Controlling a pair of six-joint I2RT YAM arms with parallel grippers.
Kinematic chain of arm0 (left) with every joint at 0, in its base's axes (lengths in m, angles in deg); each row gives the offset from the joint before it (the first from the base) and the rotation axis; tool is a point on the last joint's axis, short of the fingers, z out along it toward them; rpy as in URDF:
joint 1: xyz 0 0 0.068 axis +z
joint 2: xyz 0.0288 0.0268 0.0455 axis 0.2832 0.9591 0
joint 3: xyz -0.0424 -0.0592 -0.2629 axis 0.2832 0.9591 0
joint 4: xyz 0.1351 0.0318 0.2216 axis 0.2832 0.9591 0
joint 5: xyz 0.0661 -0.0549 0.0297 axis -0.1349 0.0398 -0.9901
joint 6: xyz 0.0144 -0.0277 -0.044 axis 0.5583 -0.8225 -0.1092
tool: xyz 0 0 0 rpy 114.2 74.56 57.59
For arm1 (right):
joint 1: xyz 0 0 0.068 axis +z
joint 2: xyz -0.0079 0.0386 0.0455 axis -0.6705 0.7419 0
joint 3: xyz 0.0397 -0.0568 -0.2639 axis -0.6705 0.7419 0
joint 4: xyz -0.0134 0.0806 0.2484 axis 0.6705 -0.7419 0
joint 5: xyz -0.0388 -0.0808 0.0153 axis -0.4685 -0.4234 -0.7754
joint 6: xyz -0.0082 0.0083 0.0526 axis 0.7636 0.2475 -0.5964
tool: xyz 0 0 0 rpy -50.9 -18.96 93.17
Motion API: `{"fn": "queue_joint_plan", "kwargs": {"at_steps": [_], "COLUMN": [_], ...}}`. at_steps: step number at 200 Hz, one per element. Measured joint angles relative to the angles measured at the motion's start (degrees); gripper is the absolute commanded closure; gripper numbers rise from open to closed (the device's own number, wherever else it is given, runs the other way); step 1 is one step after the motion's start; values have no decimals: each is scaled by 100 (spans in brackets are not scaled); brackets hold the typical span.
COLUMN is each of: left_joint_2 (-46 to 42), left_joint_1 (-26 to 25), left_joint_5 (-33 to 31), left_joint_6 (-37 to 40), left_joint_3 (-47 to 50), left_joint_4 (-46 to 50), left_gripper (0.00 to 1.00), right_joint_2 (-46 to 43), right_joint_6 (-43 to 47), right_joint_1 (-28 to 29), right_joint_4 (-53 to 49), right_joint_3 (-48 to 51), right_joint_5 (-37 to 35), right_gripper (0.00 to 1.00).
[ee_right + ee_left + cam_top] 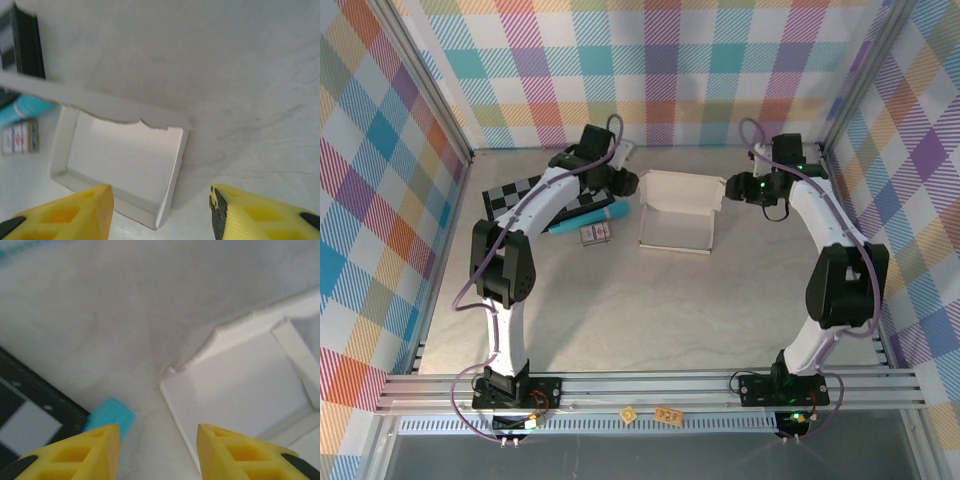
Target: Fold the paper box
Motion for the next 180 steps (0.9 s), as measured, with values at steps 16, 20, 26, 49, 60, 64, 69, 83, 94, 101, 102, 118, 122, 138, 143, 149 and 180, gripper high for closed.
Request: {"fn": "queue_joint_plan", "kwargs": {"at_steps": [16,20,26,49,60,64,69,83,94,101,102,118,122,138,143,149,180], "left_joint_2": [184,216,269,485,605,632,660,706,726,745,748,828,855,964,1001,1067,1311], "left_joint_1": [-35,-46,-61,-63,-59,-50,-39,-22,2,15,15,48,52,70,81,85,85], "left_joint_5": [168,197,247,313,304,289,271,240,219,221,221,223,223,229,251,280,476], "left_joint_6": [236,280,361,551,647,660,680,717,737,739,739,737,737,721,715,695,544], "left_joint_3": [2,2,2,-114,-210,-225,-234,-236,-236,-245,-247,-304,-328,-385,-415,-474,-697], "left_joint_4": [13,13,11,15,2,-11,-31,-66,-125,-188,-190,-361,-385,-549,-581,-629,-817], "left_gripper": [56,56,56,56,56,57,57,57,57,57,57,58,58,61,63,65,79], "right_joint_2": [210,267,341,439,450,459,468,535,647,726,734,901,933,1025,1049,1080,1147], "right_joint_6": [404,485,610,905,1023,1054,1086,1191,1252,1281,1283,1338,1344,1384,1384,1386,1425], "right_joint_1": [26,26,26,26,26,26,28,63,96,120,125,181,192,212,221,225,254], "right_joint_4": [-155,-195,-229,-221,-212,-208,-208,-203,-192,-192,-192,-170,-168,-118,-109,-103,-74], "right_joint_3": [-92,-140,-223,-323,-323,-323,-326,-365,-452,-518,-527,-664,-695,-763,-791,-820,-892], "right_joint_5": [105,114,111,131,177,181,184,201,192,190,188,162,146,122,114,105,92], "right_gripper": [47,48,49,54,55,55,55,56,56,57,57,58,59,63,65,66,74]}}
